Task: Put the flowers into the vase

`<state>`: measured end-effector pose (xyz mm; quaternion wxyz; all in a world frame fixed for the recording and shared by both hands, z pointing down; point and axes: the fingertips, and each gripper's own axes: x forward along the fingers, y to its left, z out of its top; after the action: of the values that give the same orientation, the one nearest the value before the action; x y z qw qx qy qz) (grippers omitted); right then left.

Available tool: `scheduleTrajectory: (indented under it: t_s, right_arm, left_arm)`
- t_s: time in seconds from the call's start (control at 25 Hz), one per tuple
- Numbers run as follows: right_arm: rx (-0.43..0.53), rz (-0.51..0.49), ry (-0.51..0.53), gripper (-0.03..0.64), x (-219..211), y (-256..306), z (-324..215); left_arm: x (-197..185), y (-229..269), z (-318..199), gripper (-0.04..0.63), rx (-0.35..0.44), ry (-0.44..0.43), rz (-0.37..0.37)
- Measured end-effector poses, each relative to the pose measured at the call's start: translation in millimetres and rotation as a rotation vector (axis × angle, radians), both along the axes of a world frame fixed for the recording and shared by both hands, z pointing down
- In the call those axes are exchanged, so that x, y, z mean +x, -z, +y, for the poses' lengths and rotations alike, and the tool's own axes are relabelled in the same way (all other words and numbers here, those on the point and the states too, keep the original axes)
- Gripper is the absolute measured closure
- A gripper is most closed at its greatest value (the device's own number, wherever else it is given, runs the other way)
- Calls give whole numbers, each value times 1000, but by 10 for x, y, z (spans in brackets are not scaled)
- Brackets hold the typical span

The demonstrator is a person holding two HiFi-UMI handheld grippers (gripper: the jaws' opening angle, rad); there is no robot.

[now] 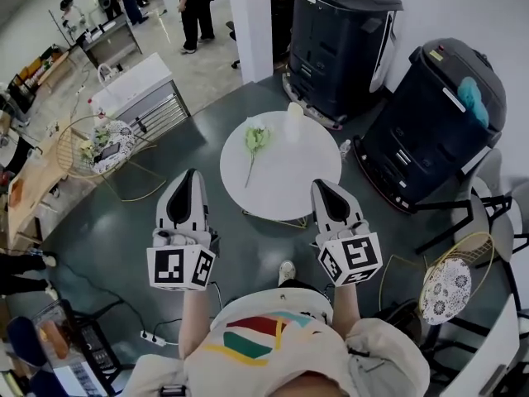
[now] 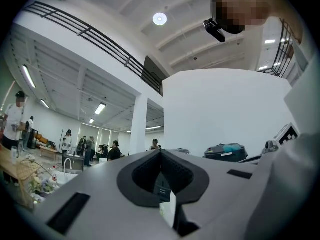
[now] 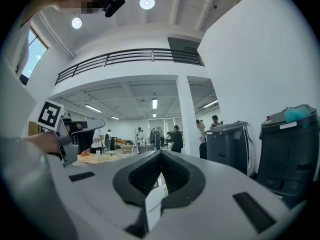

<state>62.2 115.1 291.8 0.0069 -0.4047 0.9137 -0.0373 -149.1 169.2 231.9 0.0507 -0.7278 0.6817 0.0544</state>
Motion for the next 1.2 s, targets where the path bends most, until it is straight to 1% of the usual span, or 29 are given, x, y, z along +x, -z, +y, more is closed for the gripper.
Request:
scheduleTrajectory:
  t_s: [0.2,0.36,0.48,0.64,0.8,0.96,1.08,1.2]
  right_arm:
    - [20,2,64,607,5,58,-176]
    - [31,3,102,607,45,70,-293]
    - [35,5,107,607,88,90,-384]
    - [36,7,95,607,159,106,-533]
    - [0,36,68,607,267,-27,-724]
    - [-38,56,46,607,292,-124,-1002]
    - [-49,64,54,607,210,-143,-1205]
    - [-54,77,65,607,92,-141,-1437]
  left_arm:
    - [89,97,-206,589,40,31,14]
    - [316,30,-368,589,33,12,11]
    - [460,-46,-506,589,14,-14,13]
    - [530,-128,-763,589,-1,-41,23]
    - [594,-223,-1055,589,-16,-62,39]
    - [597,-295,-1355,589,-36,-71,42]
    - [529,-329,-1574,589,-42,-73,50]
    - [415,-345,-1800,589,-41,-55,39]
